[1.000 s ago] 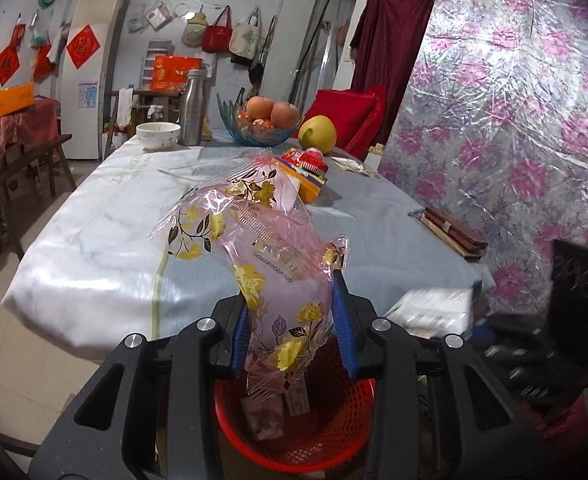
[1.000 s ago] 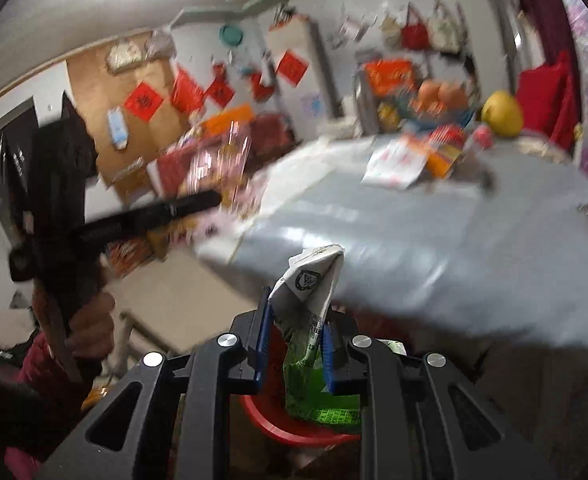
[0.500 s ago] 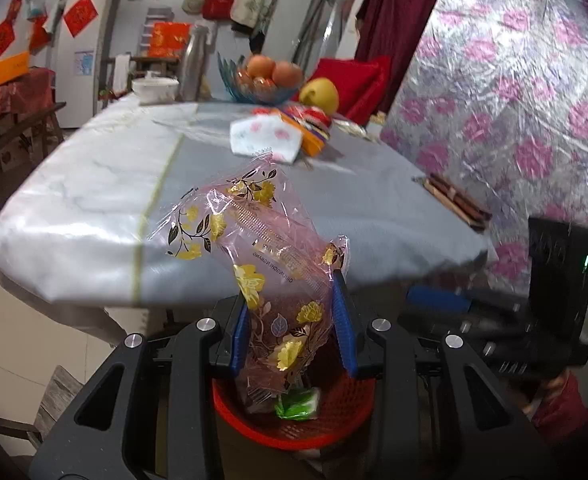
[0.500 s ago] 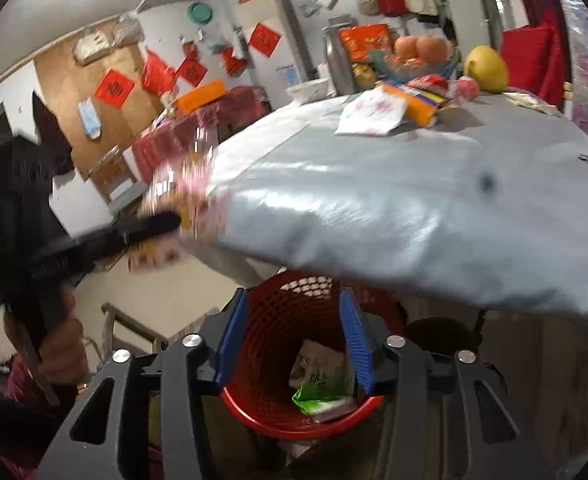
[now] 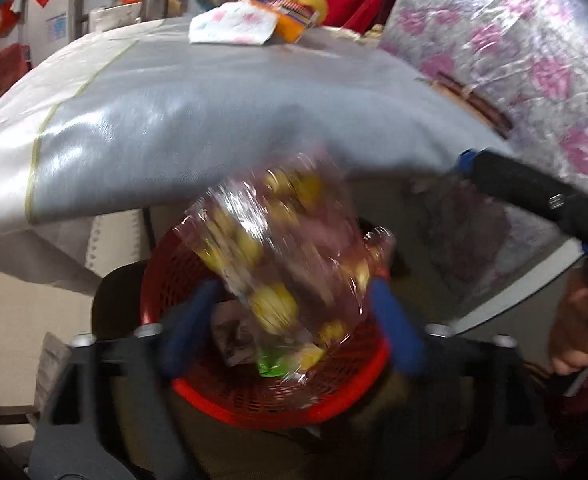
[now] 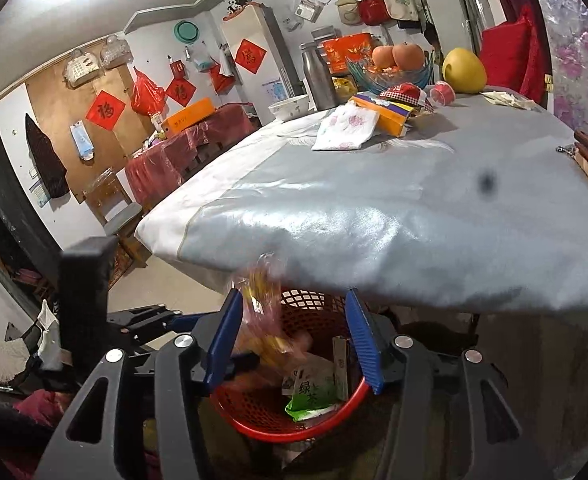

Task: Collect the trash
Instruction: 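Lower the bag and wrapper into the red basket and open both grippers, then raise both grippers from the basket back toward the table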

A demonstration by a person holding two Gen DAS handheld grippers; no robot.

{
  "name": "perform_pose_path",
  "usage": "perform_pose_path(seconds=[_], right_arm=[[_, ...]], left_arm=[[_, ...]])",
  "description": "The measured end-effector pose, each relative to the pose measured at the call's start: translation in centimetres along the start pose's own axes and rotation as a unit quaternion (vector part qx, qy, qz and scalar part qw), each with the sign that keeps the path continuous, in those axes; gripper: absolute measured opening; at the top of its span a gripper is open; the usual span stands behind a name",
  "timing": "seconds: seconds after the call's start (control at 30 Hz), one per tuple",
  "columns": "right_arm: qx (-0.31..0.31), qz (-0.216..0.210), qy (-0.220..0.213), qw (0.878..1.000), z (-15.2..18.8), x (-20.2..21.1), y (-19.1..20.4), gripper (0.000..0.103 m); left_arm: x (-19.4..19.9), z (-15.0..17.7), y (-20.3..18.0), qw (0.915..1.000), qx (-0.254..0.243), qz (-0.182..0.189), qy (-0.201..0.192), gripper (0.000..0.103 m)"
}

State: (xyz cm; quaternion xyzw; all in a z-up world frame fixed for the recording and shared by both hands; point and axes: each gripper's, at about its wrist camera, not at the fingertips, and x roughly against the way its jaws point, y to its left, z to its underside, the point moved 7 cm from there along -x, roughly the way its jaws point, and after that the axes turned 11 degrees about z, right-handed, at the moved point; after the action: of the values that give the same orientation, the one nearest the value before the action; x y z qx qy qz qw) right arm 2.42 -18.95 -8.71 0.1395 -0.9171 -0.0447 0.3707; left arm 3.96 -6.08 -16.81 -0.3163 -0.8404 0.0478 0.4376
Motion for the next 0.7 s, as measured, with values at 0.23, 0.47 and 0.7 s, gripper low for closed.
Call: perform_pose_path(seconds=[0.23,0.47,0.7], right_arm=[[-0.008,-0.004,-0.005,1.0,-0.2,0.3,-0.4,0.053],[-0.013,-0.003,-0.006,1.0,-0.1,0.5,-0.7,0.053],[-0.013,0.0,-0.009,1.0,-0.2,0.6,-0.8,0.054]], left_arm=[[1.2,-0.7,0.3,0.9995,-0.001,-0.024,-0.02,0.088],[3.2,-1.3,0.7,0.9975,-0.005,-0.05,-0.05,0.094],[4.7,-2.0,1.2,0.9961,0.006,-0.052,-0.072,0.094]])
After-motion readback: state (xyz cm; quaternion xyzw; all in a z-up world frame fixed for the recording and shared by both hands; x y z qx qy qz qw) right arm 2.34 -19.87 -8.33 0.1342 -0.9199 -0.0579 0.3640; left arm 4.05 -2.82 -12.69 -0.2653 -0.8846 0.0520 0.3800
